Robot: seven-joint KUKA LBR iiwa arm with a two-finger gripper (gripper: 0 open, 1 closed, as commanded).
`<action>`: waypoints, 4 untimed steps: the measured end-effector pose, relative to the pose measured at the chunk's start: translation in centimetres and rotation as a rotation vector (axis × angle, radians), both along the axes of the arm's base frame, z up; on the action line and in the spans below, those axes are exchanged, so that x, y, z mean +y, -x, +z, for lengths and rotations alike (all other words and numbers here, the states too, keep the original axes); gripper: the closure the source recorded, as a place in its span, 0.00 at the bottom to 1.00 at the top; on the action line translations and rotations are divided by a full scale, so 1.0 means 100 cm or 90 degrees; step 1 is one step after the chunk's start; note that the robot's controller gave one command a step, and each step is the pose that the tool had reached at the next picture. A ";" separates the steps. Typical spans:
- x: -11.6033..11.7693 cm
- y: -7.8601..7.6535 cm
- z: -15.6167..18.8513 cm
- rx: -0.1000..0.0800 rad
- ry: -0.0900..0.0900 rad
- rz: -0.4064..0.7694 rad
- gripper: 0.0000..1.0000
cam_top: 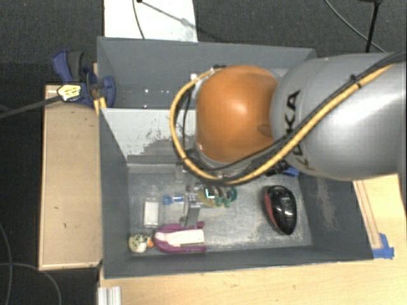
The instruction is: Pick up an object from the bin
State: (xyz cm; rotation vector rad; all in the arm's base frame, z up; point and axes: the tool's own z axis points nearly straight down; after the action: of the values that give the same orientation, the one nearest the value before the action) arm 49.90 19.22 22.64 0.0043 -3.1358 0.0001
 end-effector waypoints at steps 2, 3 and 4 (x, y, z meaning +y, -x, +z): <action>0.022 -0.045 -0.154 -0.007 -0.002 0.014 0.00; -0.018 -0.053 -0.155 -0.007 0.000 -0.016 0.00; -0.057 -0.062 -0.156 -0.005 0.000 -0.089 0.00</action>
Offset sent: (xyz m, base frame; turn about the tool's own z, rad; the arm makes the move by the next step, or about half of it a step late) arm 0.0470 0.0634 -0.1564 -0.1738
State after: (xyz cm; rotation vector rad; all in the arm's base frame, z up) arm 56.11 13.52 7.05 -0.2143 -3.1362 0.0005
